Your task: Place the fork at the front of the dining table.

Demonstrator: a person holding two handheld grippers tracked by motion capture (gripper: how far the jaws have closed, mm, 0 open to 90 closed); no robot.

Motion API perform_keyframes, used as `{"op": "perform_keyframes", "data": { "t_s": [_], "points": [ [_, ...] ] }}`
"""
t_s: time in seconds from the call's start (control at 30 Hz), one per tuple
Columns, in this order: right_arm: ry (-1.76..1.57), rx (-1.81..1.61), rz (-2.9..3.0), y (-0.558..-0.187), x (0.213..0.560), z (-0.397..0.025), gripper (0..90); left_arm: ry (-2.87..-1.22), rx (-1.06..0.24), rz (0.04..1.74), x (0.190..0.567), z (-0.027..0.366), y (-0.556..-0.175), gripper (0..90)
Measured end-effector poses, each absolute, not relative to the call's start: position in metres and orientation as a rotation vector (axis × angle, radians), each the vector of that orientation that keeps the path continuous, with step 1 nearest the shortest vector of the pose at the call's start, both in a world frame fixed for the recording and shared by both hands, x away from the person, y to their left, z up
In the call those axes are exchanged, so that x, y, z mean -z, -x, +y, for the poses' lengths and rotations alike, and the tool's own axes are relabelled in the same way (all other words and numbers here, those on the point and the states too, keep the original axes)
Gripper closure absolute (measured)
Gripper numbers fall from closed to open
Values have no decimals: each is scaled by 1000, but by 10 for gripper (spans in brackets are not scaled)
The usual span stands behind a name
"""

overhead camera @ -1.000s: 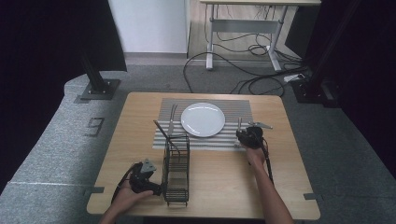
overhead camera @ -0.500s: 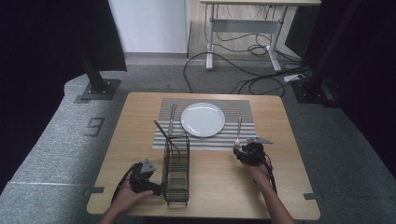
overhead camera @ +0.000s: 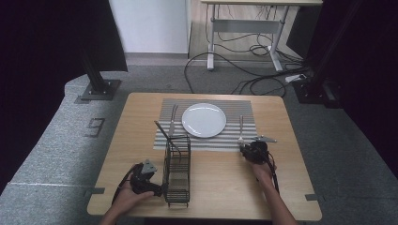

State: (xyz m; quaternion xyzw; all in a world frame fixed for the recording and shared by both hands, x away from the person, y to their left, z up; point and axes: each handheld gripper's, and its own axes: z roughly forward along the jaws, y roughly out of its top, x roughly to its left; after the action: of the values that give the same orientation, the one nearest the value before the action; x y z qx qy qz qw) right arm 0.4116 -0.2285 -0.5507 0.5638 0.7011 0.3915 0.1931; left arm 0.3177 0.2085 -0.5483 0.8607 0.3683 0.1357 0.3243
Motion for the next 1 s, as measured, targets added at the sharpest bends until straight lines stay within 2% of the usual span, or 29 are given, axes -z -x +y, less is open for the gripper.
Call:
{"op": "perform_keyframes", "data": {
  "t_s": [0.53,1.0],
  "points": [
    [-1648,-1090,1900,-435,548,-233,696,-2258,-357,966,548,209,-318,0],
    [-1704,-1087,1842,-443,552,-236,667,-2257,-356,966,548,209,-318,0]
  ]
}}
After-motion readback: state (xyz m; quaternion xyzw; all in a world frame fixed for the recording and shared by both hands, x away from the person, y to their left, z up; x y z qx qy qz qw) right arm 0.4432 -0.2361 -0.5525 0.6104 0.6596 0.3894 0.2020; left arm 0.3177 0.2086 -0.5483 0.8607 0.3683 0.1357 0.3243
